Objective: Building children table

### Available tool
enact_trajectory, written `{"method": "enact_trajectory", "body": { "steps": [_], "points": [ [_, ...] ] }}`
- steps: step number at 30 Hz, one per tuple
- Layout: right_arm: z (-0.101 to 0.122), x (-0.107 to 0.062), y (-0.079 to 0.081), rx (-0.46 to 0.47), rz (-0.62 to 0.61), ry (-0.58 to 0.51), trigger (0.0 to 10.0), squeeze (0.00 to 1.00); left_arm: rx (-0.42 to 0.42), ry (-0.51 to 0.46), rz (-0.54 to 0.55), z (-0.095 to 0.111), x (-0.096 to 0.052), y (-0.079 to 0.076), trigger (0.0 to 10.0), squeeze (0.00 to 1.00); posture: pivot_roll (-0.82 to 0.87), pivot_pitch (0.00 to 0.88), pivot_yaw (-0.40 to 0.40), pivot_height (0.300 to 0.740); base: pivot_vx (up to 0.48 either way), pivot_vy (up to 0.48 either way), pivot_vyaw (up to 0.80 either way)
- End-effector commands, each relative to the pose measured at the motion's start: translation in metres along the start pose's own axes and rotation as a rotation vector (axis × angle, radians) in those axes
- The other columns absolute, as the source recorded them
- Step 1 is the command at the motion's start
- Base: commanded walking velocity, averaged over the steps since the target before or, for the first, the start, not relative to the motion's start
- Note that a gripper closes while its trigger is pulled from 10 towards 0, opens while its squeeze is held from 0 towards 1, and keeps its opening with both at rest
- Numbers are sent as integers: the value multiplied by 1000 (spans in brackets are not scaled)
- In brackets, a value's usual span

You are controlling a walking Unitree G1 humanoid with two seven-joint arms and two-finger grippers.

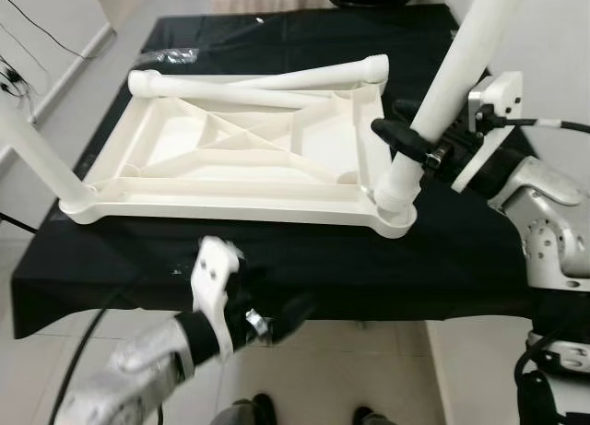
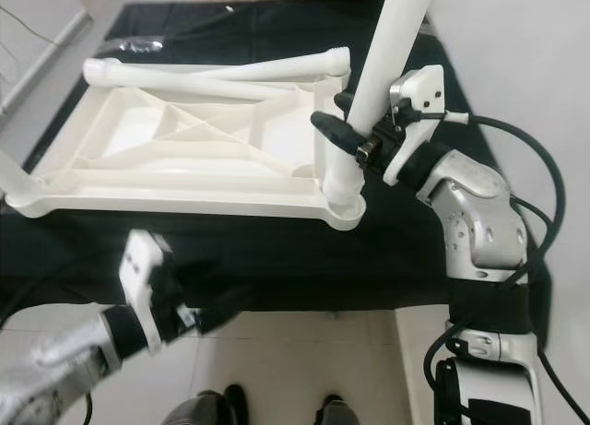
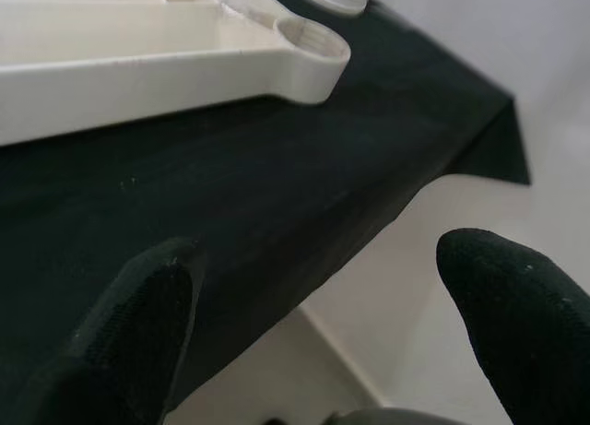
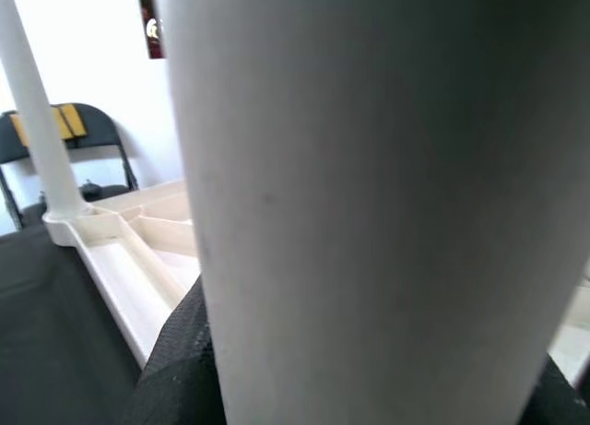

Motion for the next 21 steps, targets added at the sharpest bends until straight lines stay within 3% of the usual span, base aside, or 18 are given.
{"method": "enact_trajectory", "body": {
  "steps": [1, 11, 21],
  "points": [
    [2, 1, 14, 12, 55, -21, 10000, 0, 52, -8, 83, 4, -3, 5, 10000, 0, -73, 285, 12, 740, 0, 0, 0],
    [9, 7, 19, 24, 68, -69, 10000, 0, 147, 14, 226, 2, -5, 17, 10000, 0, -77, 265, 20, 740, 0, 0, 0],
    [8, 14, 21, 24, 38, -81, 10000, 0, 115, 56, 283, -7, -10, 26, 10000, 0, -46, 269, 54, 740, 0, 0, 0]
  ]
}}
Point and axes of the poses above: a point about 5 cm out from each wrist's last joint towards the gripper, its own x axis pointing out of the wrist towards the gripper, its own z axis along the axis of the wrist's last joint, y = z × x, the point moved 5 cm from there along x, pointing out of the wrist towards the gripper, and after that the axes turned 15 degrees about x, right-handed, at the moved point
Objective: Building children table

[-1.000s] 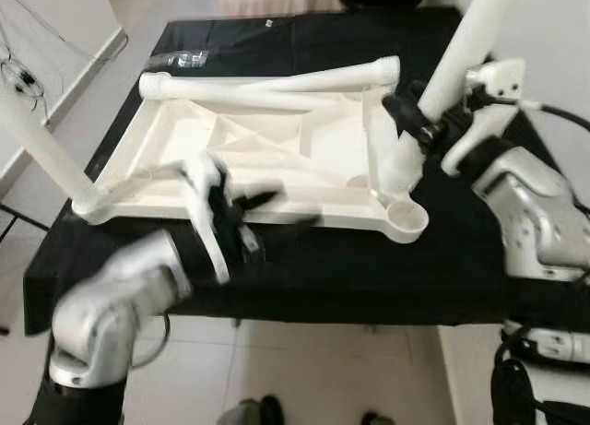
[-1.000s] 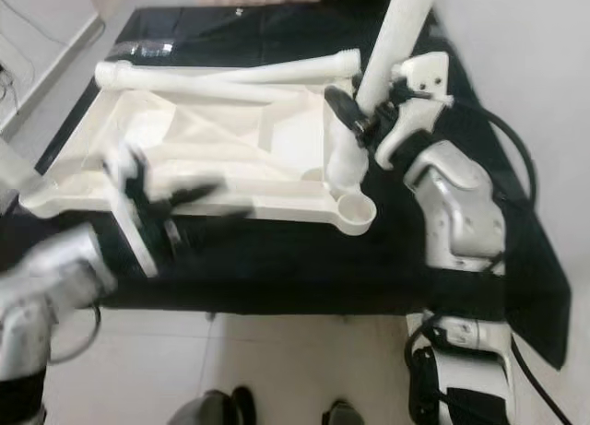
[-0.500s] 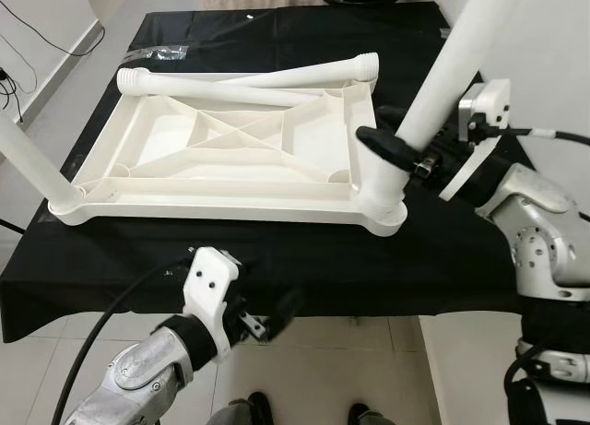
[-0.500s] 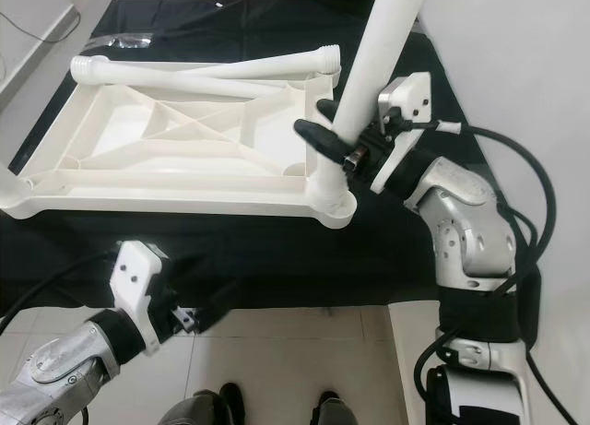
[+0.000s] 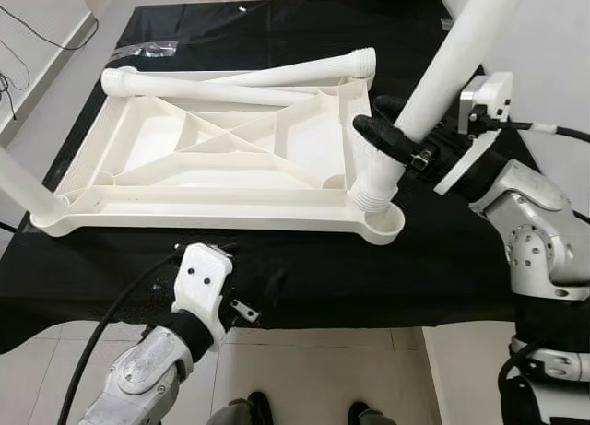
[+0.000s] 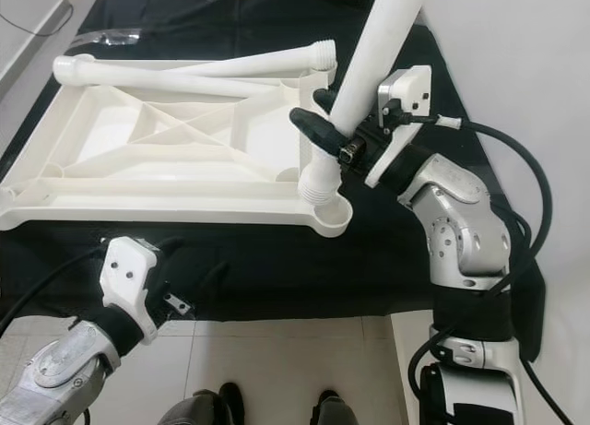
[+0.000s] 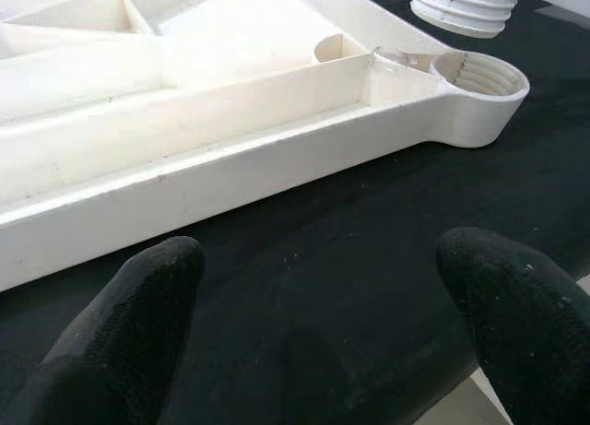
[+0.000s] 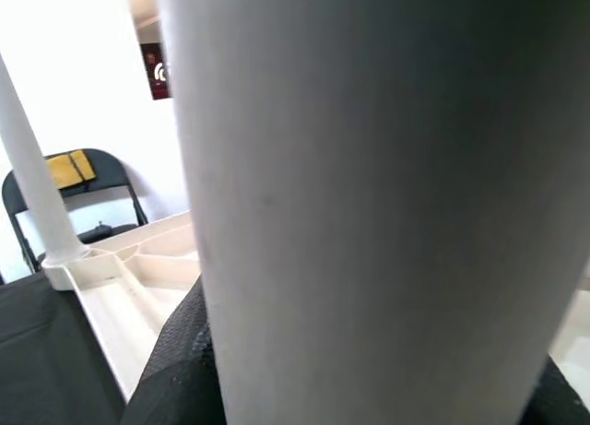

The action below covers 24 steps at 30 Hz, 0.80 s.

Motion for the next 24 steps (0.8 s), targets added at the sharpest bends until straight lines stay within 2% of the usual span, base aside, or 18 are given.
{"method": "enact_trajectory", "body": {
  "steps": [1, 5, 11, 14, 18, 24],
  "points": [
    [3, 7, 10, -21, 35, -12, 10000, 0, -23, 49, -9, -9, -6, 0, 10000, 0, -46, 269, 54, 740, 0, 0, 0],
    [7, 13, 11, -23, 36, -30, 10000, 0, -9, 63, -34, -11, -13, -2, 10000, 0, -29, 273, 63, 740, 0, 0, 0],
    [3, 21, 14, -24, 58, -23, 10000, 0, 2, 79, -13, -15, -18, -1, 10000, 0, 1, 277, 59, 740, 0, 0, 0],
    [-1, 27, 20, -29, 100, -3, 10000, 0, -13, 78, 13, -12, -22, 0, 10000, 0, 22, 287, 52, 740, 0, -415, 0],
    [-2, 30, 19, -33, 112, 5, 10000, 0, -15, 76, 12, -10, -26, -2, 10000, 0, 28, 294, 50, 740, 0, -437, 0],
    [0, 40, 15, -63, 174, 44, 10000, 0, 28, 100, 38, -8, -40, -6, 10000, 0, 37, 310, 37, 740, 0, 0, 0]
  ]
}}
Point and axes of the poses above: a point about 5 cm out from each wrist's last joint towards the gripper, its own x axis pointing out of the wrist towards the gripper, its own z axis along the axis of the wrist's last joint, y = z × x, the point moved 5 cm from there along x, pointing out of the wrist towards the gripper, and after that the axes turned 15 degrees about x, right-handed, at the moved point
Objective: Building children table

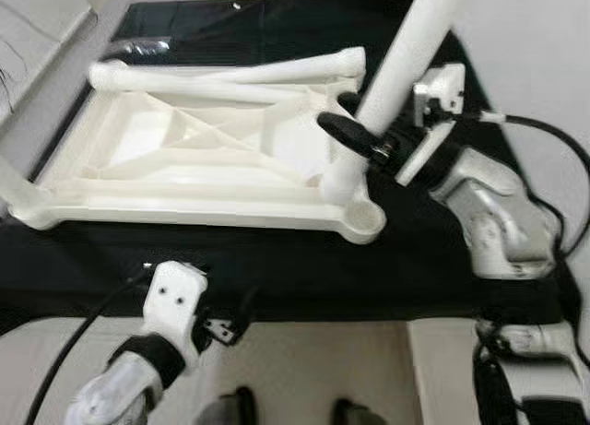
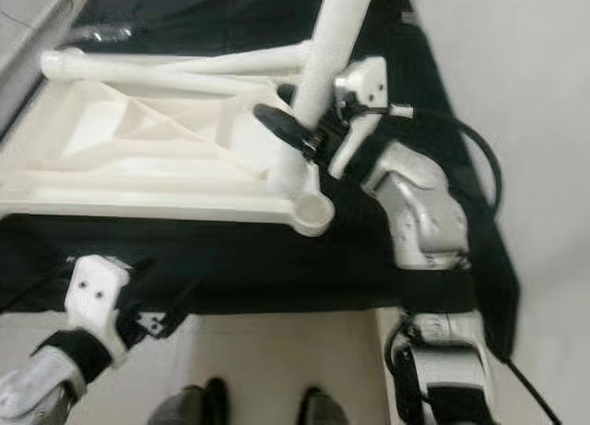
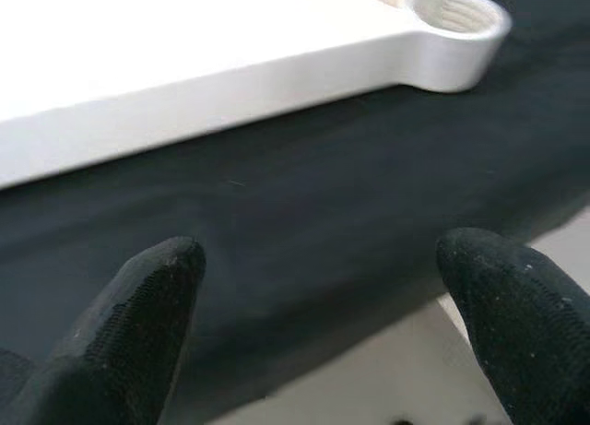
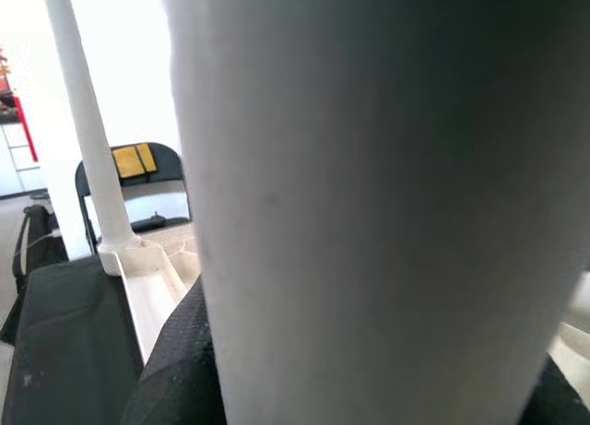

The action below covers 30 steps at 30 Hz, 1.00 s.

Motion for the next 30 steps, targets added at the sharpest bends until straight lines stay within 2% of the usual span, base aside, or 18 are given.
{"method": "enact_trajectory", "body": {
  "steps": [1, 3, 4, 7, 19, 25, 30],
  "points": [
    [0, 4, 4, -14, 47, 13, 10000, 0, 41, 27, 1, -1, -9, -2, 10000, 0, 38, 316, 36, 740, 0, 0, 0],
    [0, 5, 5, -14, 62, 17, 10000, 0, 49, 32, 1, -1, -11, -3, 10000, 0, 38, 316, 36, 740, 0, 0, 0],
    [-3, 6, 13, -14, 147, 48, 10000, 0, 48, 37, -12, -2, -18, -10, 10000, 0, 40, 320, 33, 740, 0, 0, 0],
    [-7, 5, 18, 5, 211, 74, 10000, 0, 30, 12, -17, -1, -21, -15, 10000, 0, 45, 324, 31, 740, 0, 0, 0],
    [-14, 14, 21, 26, 303, 97, 10000, 0, 46, -25, -1, 2, -20, -13, 10000, 0, 57, 332, 25, 740, 0, 0, 0],
    [-19, 7, 34, 44, 423, 125, 10000, 0, 52, -45, -2, 4, -20, -13, 10000, 0, 77, 340, 23, 740, 0, 0, 0],
    [-23, -1, 37, 57, 488, 163, 10000, 0, 44, -65, -15, 8, -21, -16, 10000, 0, 81, 343, 24, 740, 0, 0, 0]
  ]
}}
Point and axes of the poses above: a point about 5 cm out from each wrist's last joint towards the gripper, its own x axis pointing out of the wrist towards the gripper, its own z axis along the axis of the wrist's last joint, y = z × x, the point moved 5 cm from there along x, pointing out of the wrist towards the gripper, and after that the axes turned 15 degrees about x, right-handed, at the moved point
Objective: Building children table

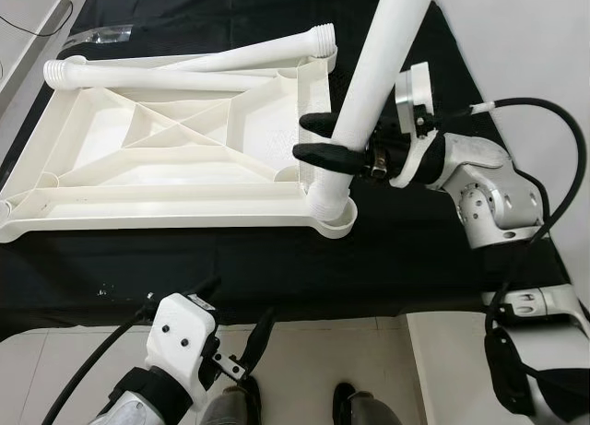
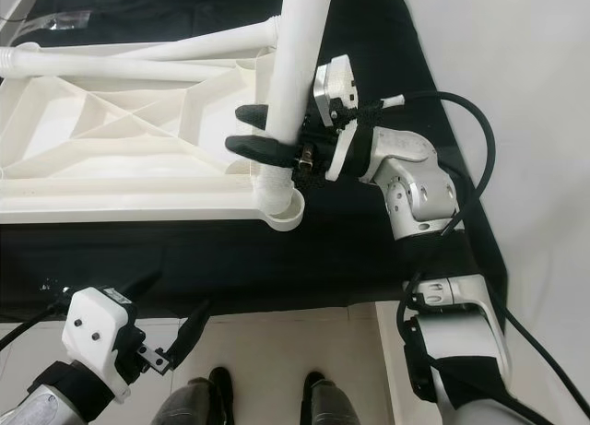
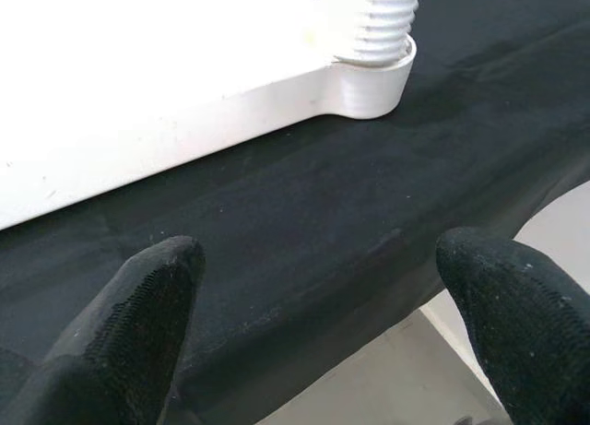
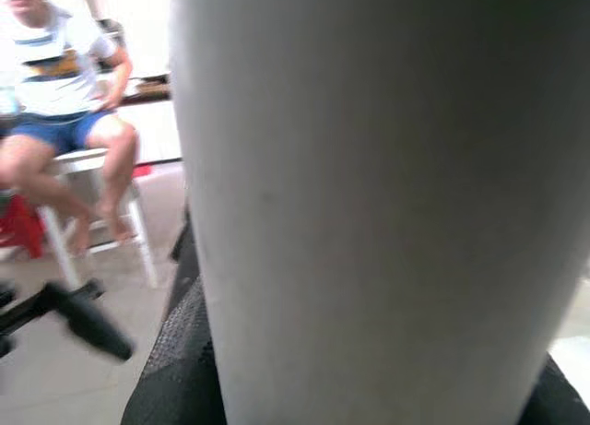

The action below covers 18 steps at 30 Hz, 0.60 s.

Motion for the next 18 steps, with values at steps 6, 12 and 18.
{"method": "enact_trajectory", "body": {
  "steps": [6, 12, 18],
  "points": [
    [-4, 2, 6, -2, 76, 43, 10000, 0, -23, 7, -27, -3, -1, -5, 10000, 0, 82, 343, 25, 740, 0, 0, 0],
    [-4, 4, -1, -23, 68, 70, 10000, 0, -24, -2, -35, -1, -2, -7, 10000, 0, 78, 354, 25, 740, 0, 0, 0],
    [0, 4, -11, -36, 37, 72, 10000, 0, -26, -7, -38, 1, -3, -7, 10000, 0, 81, 364, 26, 740, 0, 0, 0]
  ]
}}
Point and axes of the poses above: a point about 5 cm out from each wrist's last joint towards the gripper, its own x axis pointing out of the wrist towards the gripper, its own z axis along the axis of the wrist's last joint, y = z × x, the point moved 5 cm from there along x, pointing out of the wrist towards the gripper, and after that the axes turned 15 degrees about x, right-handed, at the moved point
